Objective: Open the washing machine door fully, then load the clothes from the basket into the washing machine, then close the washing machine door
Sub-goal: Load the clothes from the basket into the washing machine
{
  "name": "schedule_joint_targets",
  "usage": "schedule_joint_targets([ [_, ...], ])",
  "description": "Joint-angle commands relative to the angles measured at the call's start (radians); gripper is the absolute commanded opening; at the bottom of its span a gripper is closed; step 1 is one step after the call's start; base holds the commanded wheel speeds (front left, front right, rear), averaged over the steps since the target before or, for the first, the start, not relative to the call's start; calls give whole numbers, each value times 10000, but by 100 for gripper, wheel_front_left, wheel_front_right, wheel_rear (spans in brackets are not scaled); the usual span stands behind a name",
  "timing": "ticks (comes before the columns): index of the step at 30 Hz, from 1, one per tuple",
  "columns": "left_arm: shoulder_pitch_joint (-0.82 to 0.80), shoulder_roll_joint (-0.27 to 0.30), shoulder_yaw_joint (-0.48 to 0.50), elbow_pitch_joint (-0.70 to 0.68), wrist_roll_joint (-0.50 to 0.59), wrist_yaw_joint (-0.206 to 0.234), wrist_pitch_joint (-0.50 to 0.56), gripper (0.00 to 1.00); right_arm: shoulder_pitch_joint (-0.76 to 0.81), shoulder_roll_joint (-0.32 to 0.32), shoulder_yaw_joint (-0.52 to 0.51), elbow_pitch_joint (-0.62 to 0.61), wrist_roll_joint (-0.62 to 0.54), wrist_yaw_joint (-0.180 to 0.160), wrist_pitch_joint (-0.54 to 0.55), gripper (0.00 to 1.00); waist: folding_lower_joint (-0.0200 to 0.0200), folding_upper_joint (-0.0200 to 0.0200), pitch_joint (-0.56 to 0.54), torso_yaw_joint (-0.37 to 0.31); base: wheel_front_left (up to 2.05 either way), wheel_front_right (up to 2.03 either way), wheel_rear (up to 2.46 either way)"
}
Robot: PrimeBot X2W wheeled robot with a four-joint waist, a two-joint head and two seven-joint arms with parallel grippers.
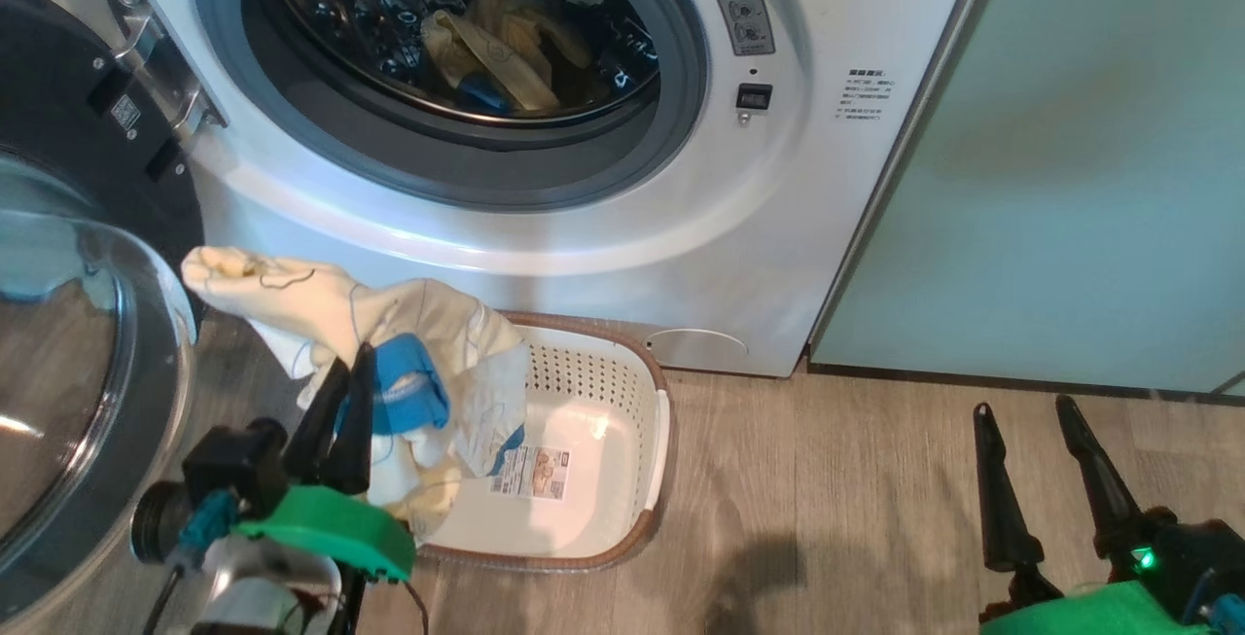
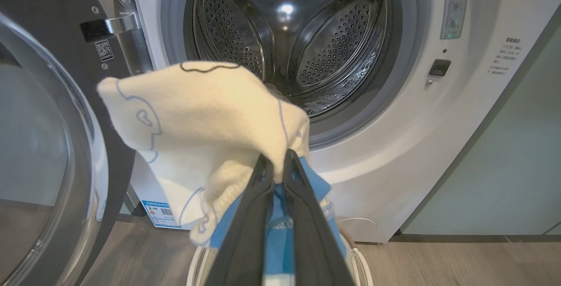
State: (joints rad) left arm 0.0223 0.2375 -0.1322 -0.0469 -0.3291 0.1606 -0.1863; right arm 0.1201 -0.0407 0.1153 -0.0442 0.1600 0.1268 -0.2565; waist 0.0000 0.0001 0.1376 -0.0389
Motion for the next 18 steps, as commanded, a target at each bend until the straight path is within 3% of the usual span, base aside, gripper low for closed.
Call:
schedule_joint_targets([
  [1,-746,230,373,-265,-100,-45,-93,0,-274,-95,245,-347,41,39,-53,100,0,-1,38,-6,0,0,0],
  [18,-3567,713,515,1462,-500,-646,144,0,-913,-95,372,-556,205,39,-53,100,0,-1,1528,-763,0,0,0],
])
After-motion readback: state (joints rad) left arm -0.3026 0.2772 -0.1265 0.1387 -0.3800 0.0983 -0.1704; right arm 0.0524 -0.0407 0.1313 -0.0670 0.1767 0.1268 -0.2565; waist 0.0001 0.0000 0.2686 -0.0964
